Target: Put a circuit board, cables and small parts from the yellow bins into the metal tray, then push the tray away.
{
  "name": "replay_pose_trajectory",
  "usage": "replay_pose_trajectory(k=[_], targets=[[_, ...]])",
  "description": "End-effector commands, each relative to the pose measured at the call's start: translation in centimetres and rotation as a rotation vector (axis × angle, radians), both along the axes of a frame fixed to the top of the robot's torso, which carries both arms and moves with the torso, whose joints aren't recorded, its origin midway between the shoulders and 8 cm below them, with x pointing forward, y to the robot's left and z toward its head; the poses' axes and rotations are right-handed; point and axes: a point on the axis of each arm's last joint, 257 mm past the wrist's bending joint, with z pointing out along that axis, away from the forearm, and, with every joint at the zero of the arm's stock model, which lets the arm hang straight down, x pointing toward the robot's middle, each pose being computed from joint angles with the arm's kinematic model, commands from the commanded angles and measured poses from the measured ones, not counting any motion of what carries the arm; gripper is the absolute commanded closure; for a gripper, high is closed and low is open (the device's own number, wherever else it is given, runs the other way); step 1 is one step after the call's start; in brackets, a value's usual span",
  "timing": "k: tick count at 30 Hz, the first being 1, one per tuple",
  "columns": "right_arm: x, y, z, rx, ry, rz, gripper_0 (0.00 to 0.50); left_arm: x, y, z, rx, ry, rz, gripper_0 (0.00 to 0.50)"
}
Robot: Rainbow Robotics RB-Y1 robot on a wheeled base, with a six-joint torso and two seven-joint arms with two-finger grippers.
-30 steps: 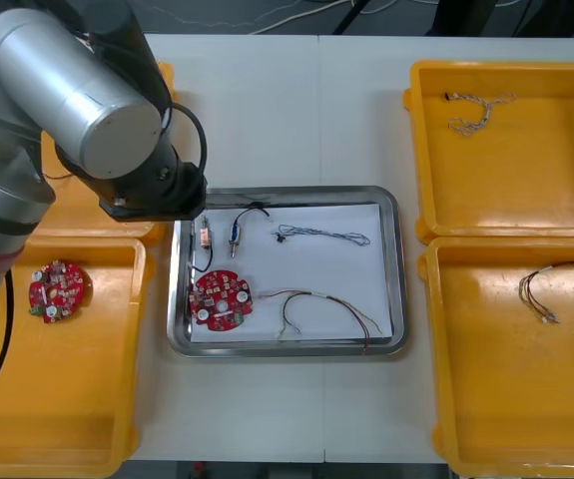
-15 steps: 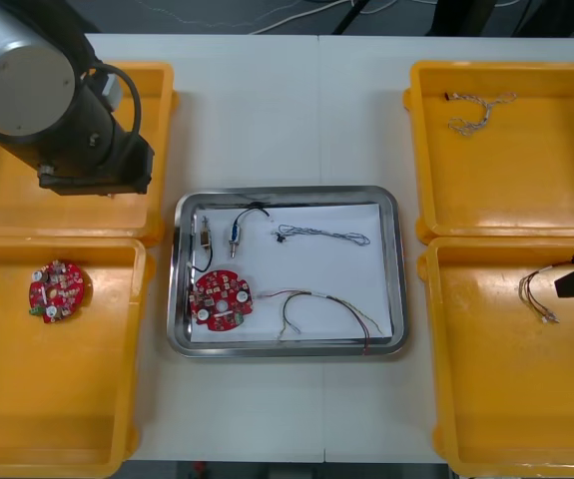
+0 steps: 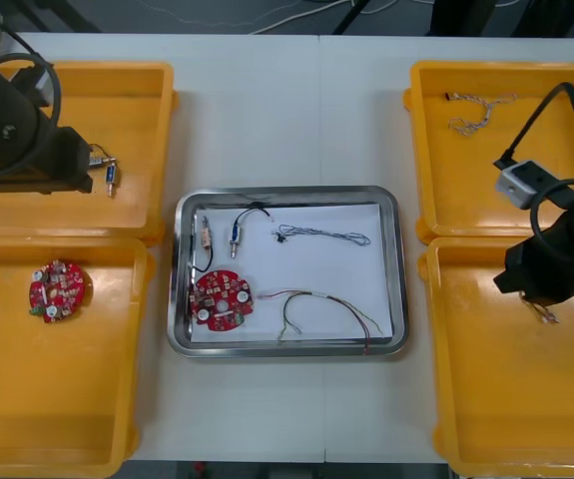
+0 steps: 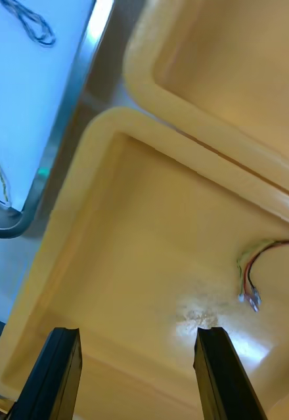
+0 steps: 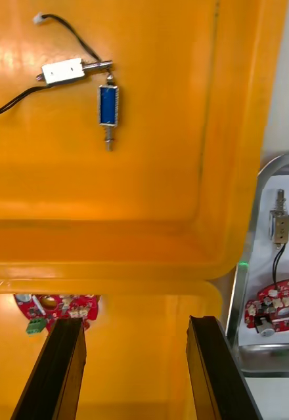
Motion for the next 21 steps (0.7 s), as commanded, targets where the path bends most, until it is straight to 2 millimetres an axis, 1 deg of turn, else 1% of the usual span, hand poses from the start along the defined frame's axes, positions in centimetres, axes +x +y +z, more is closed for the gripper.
replay_pose_trajectory(k=[1, 3, 4, 5, 6, 9, 10, 12, 13, 15, 16, 18, 21], targets=[[0.5, 3.8, 1.0, -0.07, -0.042, 0.191, 0.0, -1.5, 3.9, 1.1, 0.133, -0.025, -0.126, 0.048], [0.4, 5.2, 0.9, -0.091, -0.042, 0.251, 0.0, -2.1, 4.7, 0.8, 0.141, -0.015, -0.134, 0.049], [0.4, 5.6, 0.8, -0.095, -0.041, 0.264, 0.0, -2.3, 4.9, 0.6, 0.142, -0.011, -0.137, 0.048], [0.3, 6.5, 0.7, -0.099, -0.041, 0.296, 0.0, -2.5, 5.2, 0.5, 0.144, -0.008, -0.141, 0.049], [0.3, 6.9, 0.7, -0.102, -0.042, 0.308, 0.0, -2.6, 5.4, 0.5, 0.146, -0.006, -0.144, 0.046], [0.1, 9.7, 0.6, -0.12, -0.049, 0.398, 0.0, -3.0, 6.0, 0.5, 0.134, 0.0, -0.146, 0.047], [0.0, 10.1, 0.5, -0.123, -0.048, 0.413, 0.0, -3.1, 6.2, 0.5, 0.133, 0.0, -0.145, 0.047], [-0.3, 12.1, 0.3, -0.133, -0.048, 0.476, 0.0, -3.4, 6.5, 0.3, 0.131, 0.006, -0.147, 0.047], [-0.3, 12.6, 0.3, -0.136, -0.049, 0.492, 0.0, -3.5, 6.6, 0.3, 0.129, 0.008, -0.147, 0.047], [-0.6, 14.4, -0.1, -0.149, -0.038, 0.553, 0.0, -3.8, 6.9, 0.0, 0.128, 0.011, -0.145, 0.047], [-0.7, 14.8, -0.2, -0.154, -0.035, 0.567, 0.0, -3.9, 7.0, 0.0, 0.13, 0.011, -0.144, 0.047], [-0.9, 16.5, -0.8, -0.176, -0.029, 0.621, 0.0, -4.1, 7.2, -0.3, 0.129, 0.008, -0.143, 0.048], [-1.2, 18.4, -1.5, -0.212, -0.032, 0.686, 0.0, -4.0, 7.4, -0.3, 0.126, -0.009, -0.139, 0.047]])
